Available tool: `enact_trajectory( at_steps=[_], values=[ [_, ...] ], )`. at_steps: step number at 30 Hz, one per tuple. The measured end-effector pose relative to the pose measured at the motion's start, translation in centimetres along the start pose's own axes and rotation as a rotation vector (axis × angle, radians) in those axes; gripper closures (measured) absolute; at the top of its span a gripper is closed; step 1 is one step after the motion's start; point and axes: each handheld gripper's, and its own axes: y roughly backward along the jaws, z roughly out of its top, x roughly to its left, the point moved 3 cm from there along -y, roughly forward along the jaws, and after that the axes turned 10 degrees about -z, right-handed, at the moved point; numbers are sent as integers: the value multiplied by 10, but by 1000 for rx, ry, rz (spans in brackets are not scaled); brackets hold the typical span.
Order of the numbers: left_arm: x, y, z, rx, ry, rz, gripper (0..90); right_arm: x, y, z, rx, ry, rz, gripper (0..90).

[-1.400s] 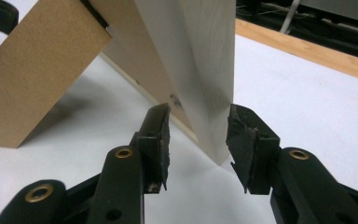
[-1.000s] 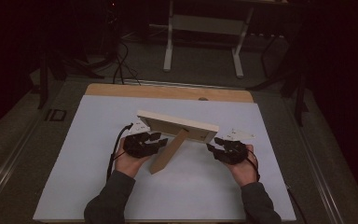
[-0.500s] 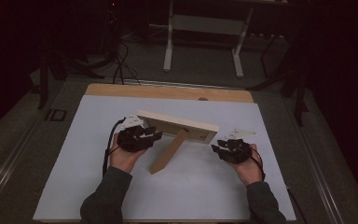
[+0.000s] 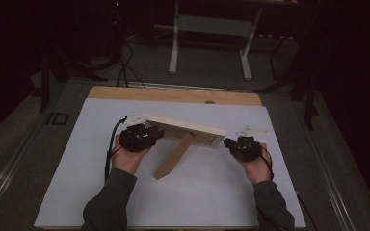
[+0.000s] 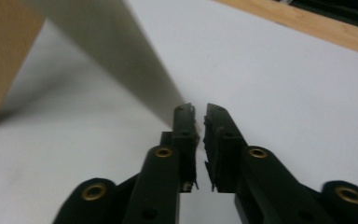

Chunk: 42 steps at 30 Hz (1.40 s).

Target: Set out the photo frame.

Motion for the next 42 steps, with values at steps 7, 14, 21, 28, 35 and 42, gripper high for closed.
enact_trajectory(
  at_steps=[7, 14, 21, 28, 35, 42],
  values=[
    [3, -3, 4, 10, -15, 18, 754, -6, -5, 10, -11, -37, 28, 898],
    [4, -4, 6, 13, -15, 32, 787, -4, -16, 13, -6, -43, 47, 898],
    [4, -6, 7, 17, -16, 38, 793, -5, -23, 15, -14, -72, 66, 899],
    [5, -7, 8, 23, -10, 49, 833, -7, -25, 20, -24, -91, 84, 899],
    [4, -11, 10, 29, 1, 43, 896, -7, -25, 20, -20, -90, 90, 899],
    [2, -14, 13, 31, -4, 36, 897, -5, -23, 20, -18, -89, 102, 899]
  ],
)
